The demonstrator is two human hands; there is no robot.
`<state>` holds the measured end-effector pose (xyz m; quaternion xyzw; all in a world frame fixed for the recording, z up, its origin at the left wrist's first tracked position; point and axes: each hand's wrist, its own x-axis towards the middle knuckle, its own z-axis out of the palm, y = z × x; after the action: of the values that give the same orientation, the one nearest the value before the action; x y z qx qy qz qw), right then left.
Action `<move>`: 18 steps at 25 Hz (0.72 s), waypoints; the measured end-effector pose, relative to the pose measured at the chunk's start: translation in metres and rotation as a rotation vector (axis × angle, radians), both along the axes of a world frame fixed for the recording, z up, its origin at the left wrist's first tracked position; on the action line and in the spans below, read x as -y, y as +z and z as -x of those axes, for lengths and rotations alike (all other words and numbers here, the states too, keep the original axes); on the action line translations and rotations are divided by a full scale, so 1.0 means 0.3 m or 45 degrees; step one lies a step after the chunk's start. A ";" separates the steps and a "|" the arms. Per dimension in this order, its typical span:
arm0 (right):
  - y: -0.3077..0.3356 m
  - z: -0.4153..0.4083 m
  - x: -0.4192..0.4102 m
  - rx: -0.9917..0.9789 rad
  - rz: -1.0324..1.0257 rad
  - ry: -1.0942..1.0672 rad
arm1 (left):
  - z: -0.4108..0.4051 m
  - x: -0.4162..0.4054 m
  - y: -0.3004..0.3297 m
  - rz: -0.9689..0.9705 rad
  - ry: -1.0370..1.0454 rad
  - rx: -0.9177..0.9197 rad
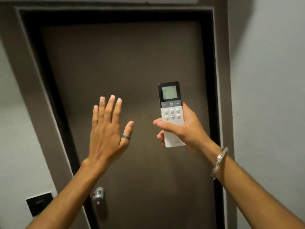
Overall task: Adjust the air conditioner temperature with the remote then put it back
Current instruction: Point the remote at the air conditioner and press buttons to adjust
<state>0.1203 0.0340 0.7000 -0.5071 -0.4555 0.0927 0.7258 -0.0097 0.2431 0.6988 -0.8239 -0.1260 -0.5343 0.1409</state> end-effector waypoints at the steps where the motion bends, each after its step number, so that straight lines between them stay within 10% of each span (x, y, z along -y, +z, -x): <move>1: 0.047 0.015 -0.012 0.036 -0.008 0.004 | 0.017 -0.015 0.039 -0.008 0.041 0.032; 18: 0.216 0.069 -0.046 0.047 -0.051 0.033 | 0.030 -0.019 0.187 -0.119 0.143 0.267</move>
<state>0.0996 0.0479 0.7647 -0.4883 -0.4771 0.0837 0.7259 -0.0186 0.2487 0.7548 -0.7477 -0.1609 -0.6141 0.1948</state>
